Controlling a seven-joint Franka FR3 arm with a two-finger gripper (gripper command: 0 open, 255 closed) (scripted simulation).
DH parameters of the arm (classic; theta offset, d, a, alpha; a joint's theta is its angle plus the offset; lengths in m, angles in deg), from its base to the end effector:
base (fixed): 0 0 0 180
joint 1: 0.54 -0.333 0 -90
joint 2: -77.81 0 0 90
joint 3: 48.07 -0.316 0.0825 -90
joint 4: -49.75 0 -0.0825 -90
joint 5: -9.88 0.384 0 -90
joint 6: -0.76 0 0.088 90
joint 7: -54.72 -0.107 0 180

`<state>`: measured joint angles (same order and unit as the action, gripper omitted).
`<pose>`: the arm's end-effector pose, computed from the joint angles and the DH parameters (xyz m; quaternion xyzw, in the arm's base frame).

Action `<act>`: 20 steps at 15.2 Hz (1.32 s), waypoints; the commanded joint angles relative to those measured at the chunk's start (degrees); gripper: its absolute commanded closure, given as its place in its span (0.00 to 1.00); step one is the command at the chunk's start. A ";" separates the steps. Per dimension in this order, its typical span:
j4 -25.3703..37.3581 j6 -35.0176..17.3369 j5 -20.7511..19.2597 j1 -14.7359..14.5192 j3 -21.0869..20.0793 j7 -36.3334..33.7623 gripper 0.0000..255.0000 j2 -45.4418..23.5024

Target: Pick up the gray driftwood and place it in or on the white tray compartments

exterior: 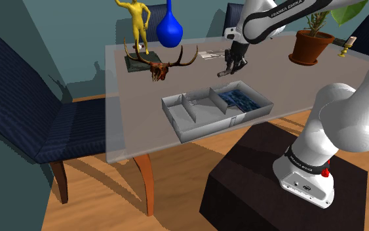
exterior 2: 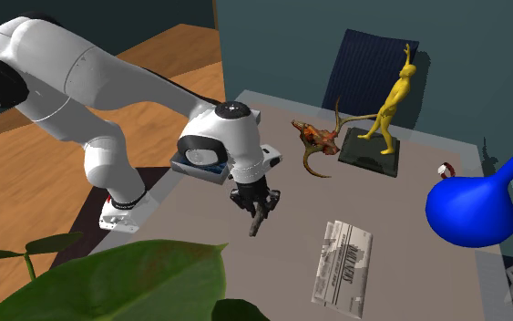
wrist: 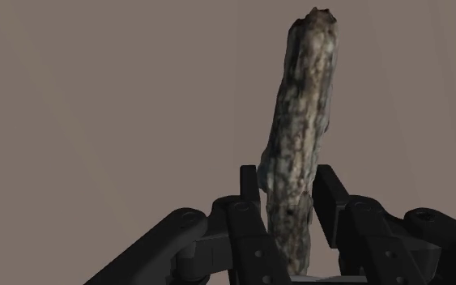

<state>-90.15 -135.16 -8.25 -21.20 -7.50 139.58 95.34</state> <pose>0.4391 -0.1665 0.4053 0.7777 0.6215 0.0402 0.0851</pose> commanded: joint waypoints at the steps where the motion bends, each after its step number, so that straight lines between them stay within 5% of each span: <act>1: 0.00 0.00 0.00 0.00 0.00 0.00 1.00 0.00; 5: 0.00 -0.01 0.00 0.00 0.00 0.00 1.00 -0.01; 20: 7.61 12.80 -0.46 0.59 -3.62 -0.62 1.00 5.48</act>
<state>-83.21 -123.24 -8.77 -20.61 -10.98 138.85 100.60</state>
